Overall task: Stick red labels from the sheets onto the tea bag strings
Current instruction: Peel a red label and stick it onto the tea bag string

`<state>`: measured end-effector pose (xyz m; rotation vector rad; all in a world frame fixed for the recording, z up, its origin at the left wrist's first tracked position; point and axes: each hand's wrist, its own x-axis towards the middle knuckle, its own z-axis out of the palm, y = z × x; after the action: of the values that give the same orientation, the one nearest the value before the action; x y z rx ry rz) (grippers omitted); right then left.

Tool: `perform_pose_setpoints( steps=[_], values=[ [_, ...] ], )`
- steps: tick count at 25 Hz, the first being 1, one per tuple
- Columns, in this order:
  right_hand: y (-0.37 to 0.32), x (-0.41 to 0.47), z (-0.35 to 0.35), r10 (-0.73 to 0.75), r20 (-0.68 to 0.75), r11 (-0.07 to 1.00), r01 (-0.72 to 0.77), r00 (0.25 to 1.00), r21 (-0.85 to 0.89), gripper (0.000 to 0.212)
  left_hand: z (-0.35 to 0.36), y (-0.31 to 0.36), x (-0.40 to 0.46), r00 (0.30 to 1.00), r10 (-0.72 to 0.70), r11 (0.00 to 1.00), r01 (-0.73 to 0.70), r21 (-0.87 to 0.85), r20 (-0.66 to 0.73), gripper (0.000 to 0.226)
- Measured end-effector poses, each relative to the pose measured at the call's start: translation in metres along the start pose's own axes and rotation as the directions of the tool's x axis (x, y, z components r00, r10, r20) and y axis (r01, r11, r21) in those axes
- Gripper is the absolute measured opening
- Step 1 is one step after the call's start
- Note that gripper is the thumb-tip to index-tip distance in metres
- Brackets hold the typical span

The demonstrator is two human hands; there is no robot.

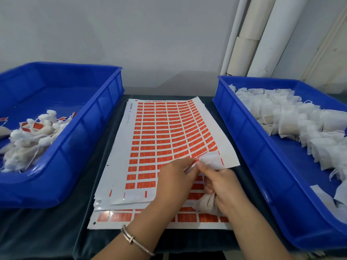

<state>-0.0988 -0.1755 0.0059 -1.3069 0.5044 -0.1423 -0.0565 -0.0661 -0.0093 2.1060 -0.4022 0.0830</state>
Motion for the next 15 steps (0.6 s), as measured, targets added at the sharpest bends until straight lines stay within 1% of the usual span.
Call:
perform_pose_setpoints(
  steps=[3,5,6,8,10,12,15],
  values=[
    [0.003,0.003,0.001,-0.035,0.069,0.997,0.031,0.997,0.064,0.016,-0.008,-0.003,0.001,0.997,-0.073,0.987,0.078,-0.144,0.038,0.023],
    [0.003,0.003,0.000,-0.040,0.079,0.998,0.037,0.996,0.048,0.017,-0.015,-0.004,0.003,0.992,-0.109,0.963,0.122,-0.240,0.068,0.014],
    [0.003,0.003,0.000,-0.045,0.085,0.999,0.044,0.995,0.017,0.017,-0.018,-0.004,0.003,0.992,-0.110,0.957,0.123,-0.264,0.065,0.014],
    [0.003,0.003,0.001,-0.062,0.105,0.996,0.069,0.993,-0.060,0.017,-0.022,-0.003,0.006,0.995,-0.089,0.968,0.095,-0.232,0.036,0.011],
    [0.003,0.003,0.003,-0.099,0.108,0.984,0.113,0.989,-0.140,0.018,-0.027,-0.003,0.008,0.998,-0.057,0.987,0.057,-0.147,0.003,0.019],
    [0.004,0.004,0.004,-0.148,0.095,0.961,0.166,0.984,-0.222,0.019,-0.029,-0.004,0.009,1.000,-0.025,0.995,0.025,-0.092,-0.001,0.022],
    [0.006,0.005,0.006,-0.205,0.065,0.930,0.215,0.977,-0.298,0.016,-0.032,-0.007,0.009,1.000,0.018,0.997,-0.017,-0.070,0.009,0.023]
  ],
)
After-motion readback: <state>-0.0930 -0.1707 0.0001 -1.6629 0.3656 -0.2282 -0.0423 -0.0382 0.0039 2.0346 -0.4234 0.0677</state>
